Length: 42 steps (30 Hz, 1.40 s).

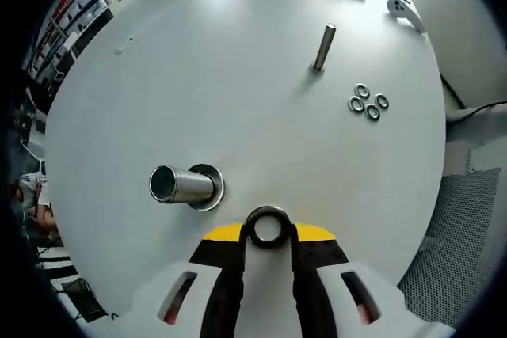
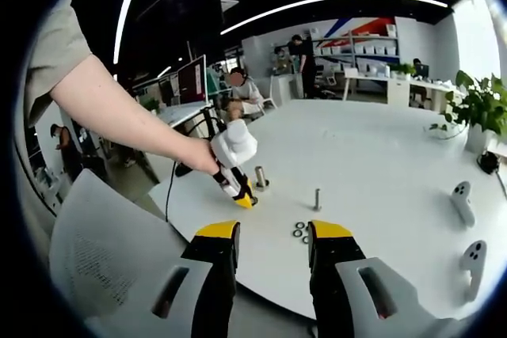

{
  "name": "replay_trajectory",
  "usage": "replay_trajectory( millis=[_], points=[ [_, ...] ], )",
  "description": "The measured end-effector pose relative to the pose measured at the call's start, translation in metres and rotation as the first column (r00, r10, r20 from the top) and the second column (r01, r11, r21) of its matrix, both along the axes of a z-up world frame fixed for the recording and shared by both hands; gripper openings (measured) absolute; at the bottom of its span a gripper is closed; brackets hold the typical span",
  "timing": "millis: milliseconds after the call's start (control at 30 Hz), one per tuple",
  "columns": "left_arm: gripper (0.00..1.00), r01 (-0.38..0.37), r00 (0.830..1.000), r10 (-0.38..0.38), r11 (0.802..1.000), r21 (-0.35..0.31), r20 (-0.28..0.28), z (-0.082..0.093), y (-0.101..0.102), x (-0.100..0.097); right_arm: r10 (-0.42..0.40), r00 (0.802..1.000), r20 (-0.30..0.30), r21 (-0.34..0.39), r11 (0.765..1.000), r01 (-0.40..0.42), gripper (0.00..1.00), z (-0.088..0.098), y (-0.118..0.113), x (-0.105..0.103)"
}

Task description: Place the washer onto the threaded stud by aligning its center hole with the stud, sliding it down to the base, and recovering from edge contact or off-axis alignment until the washer reaches the visible bottom stop.

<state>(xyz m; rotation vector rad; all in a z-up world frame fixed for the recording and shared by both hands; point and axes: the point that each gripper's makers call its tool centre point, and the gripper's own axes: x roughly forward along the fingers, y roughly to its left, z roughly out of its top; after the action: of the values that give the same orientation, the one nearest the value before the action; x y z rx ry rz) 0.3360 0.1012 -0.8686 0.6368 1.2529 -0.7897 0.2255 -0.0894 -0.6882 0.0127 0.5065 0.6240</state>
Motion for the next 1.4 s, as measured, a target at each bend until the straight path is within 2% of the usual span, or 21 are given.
replay_trajectory(
  millis=[167,667,1000,1100,1400],
  points=[
    [0.21,0.0,1.0,0.0,1.0,0.022,-0.023,-0.0005,0.0094,-0.0039,0.0,1.0,0.0,0.001,1.0,0.0,0.36,-0.0001,0.0003,0.0001],
    [0.24,-0.008,0.999,0.01,0.998,0.055,-0.033,-0.002,0.0062,-0.0038,-0.007,1.0,0.001,0.006,1.0,0.007,0.36,0.0005,-0.0006,0.0005],
    [0.2,0.018,1.0,-0.017,0.998,0.052,-0.02,-0.0067,0.0088,0.0013,-0.01,1.0,0.002,0.008,1.0,0.01,0.36,0.0008,-0.001,0.0006],
    [0.2,-0.011,1.0,0.012,0.999,0.034,-0.012,-0.0071,0.0107,0.0027,-0.014,1.0,0.002,0.008,1.0,0.014,0.37,0.0009,-0.0016,0.0008],
    [0.19,-0.017,1.0,0.017,0.999,0.037,-0.012,-0.0076,0.0095,0.0017,-0.018,1.0,0.003,0.007,1.0,0.018,0.37,0.0007,-0.0024,0.0012]
  ],
)
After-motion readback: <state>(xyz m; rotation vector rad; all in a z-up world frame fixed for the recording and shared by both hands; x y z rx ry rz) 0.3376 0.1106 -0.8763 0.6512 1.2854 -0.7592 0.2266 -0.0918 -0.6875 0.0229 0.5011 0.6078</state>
